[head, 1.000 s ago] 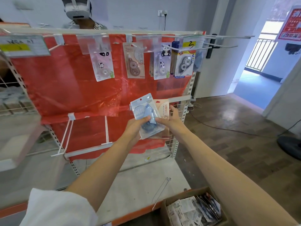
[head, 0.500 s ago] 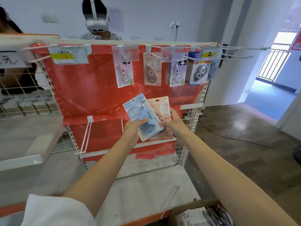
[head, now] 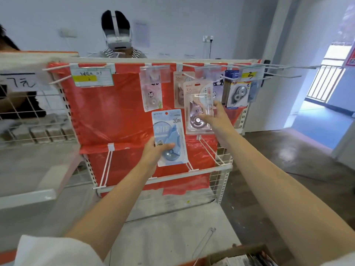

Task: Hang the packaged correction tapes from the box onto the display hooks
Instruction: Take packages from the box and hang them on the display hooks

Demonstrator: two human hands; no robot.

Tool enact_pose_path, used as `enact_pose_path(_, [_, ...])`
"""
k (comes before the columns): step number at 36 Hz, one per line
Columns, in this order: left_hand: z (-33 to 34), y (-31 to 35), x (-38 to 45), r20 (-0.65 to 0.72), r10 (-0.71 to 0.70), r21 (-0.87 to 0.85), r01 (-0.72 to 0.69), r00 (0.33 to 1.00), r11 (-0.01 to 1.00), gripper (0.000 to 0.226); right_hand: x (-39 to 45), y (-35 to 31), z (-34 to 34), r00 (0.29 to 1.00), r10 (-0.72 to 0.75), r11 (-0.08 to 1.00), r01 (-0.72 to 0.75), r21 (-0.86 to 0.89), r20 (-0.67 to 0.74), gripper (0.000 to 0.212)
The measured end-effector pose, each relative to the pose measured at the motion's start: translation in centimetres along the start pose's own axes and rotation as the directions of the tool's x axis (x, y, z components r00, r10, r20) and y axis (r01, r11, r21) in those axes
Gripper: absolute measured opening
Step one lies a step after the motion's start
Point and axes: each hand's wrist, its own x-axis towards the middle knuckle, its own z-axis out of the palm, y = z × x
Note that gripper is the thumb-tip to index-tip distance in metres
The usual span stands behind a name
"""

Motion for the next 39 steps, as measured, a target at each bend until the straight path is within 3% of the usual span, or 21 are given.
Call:
enact_pose_path(3, [0.9, 0.1, 0.2, 0.009, 0.008, -0.003, -0.008, 1.0, 1.0, 0.054, 0.8, -0.4, -0.6, 1.0, -0.021, 0.999, 0.021, -0.029, -0.012, 0.049])
enact_pose_path(8, [2.2, 0.0, 0.5, 0.007, 0.008, -0.012, -0.008, 1.0, 1.0, 0.049, 1.7, -0.3, -1.5, 0.999, -0.033, 0.998, 0.034, -0.045, 0.023, 0.053])
enact_pose_path(15, [3.4, 0.1, 1.1, 0.012, 0.028, -0.02, -0.028, 1.0, 0.999, 0.032, 2.7, 0.1, -2.6, 0.998, -0.035, 0.999, 0.034, 0.031, 0.045, 0.039])
enact_pose_path(19, [3.8, -0.3, 1.4, -0.023, 0.017, -0.035, -0.017, 1.0, 0.999, 0.039, 3.7, 0.6, -3.1, 0.997, -0.019, 0.992, 0.028, -0.121, 0.074, 0.035])
enact_pose_path(25, [4.1, -0.5, 1.7, -0.118, -0.009, 0.046, 0.014, 0.993, 0.999, 0.032, 4.8, 2.2, -2.9, 0.992, 0.033, 0.929, 0.015, -0.371, 0.12, 0.024])
enact_pose_path(30, [4.0, -0.4, 2.3, -0.231, -0.045, 0.12, 0.075, 0.972, 0.99, 0.04, 6.5, 2.5, -2.1, 0.987, 0.037, 0.899, 0.037, -0.436, 0.159, 0.041])
enact_pose_path(39, [3.9, 0.9, 3.3, -0.342, -0.017, 0.131, 0.065, 0.939, 0.989, 0.05, 10.1, 2.2, -0.9, 0.983, 0.015, 0.848, 0.084, -0.523, 0.182, 0.041])
